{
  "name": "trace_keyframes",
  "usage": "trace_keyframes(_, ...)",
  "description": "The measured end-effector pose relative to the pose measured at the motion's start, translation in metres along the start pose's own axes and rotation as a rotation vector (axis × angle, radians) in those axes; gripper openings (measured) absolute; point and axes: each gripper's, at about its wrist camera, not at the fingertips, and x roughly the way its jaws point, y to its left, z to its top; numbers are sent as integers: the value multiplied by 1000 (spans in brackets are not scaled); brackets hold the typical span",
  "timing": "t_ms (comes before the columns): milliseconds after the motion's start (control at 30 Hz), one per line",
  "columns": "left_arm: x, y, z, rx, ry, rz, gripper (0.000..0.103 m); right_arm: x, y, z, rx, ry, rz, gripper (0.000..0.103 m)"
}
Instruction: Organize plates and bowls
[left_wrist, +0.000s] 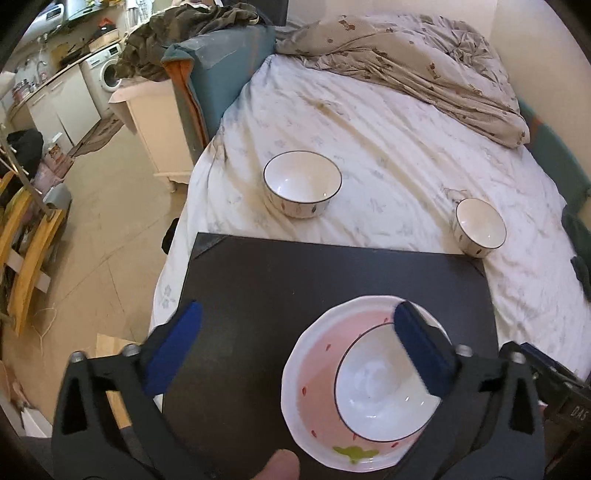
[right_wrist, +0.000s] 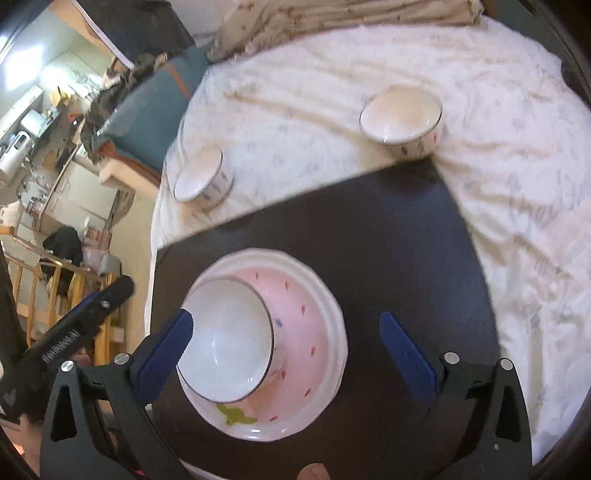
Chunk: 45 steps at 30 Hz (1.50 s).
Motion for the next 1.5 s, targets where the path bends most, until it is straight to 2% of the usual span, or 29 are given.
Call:
trace_keyframes(167,9,-12,13,21,61,-7,103,-16,-3,17,-9,-61,-10,103)
trace_keyframes(333,9,-41,25,97,66,-8,103,-25,-11,39,-19,-95,-52,103)
trace_keyframes(500,12,-70,41,138,58,-5,103,-27,-35,58,56,-123,-15,103)
trace_keyframes(700,27,-101,59,158,79,-6,103,-19,-62,87,113,-130,-37,103)
trace_keyframes(867,42,-123,72,188,85,8,103,-13,-79,111,102,-157,-113,103)
trace_keyframes(1300,100,-163,103,133,169,-46,102,12,-126,141,189,-117,-136,103)
trace_keyframes(1367,109,-164,105,101,174,-69,100,17,-138,144,242,-78,-106,103)
trace_keyframes(1433,123,-169,107,85,204,-95,93,20,-153,147,310,-67,-61,103)
trace_keyframes(1500,137,-174,109,75,236,-110,89,24,-162,150,334,-70,-61,103)
